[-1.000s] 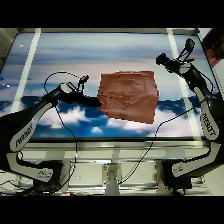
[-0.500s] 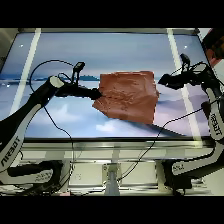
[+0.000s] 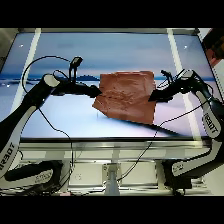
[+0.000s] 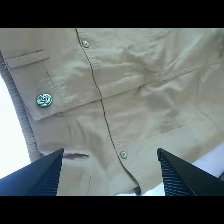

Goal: Fold the clothes and pants, and hang the long-sleeved shirts on hangers.

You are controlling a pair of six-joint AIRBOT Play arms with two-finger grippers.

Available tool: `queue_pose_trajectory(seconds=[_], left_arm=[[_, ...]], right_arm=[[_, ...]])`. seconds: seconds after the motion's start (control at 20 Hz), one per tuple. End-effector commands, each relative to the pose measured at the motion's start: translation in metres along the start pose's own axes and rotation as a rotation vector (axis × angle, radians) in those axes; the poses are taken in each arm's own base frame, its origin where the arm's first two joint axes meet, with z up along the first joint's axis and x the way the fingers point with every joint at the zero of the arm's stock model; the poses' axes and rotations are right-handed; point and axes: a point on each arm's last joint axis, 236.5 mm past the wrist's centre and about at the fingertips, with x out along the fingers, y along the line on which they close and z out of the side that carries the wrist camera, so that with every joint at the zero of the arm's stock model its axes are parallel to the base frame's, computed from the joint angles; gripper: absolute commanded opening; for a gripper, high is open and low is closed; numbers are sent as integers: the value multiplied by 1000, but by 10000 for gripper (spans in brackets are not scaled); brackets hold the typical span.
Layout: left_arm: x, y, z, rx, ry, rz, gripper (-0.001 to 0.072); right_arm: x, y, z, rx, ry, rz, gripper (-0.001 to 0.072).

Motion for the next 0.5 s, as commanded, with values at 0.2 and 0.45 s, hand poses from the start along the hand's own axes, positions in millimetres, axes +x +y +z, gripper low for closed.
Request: queue_pose_trajectory(seconds=[0.2, 0.45], left_arm=[[-1, 2, 1, 10, -2, 10, 714], [-1, 1, 1, 10, -3, 9, 713]], right_arm=[[6, 54, 7, -150, -61, 185, 8], [-63, 102, 47, -314, -232, 228, 8]])
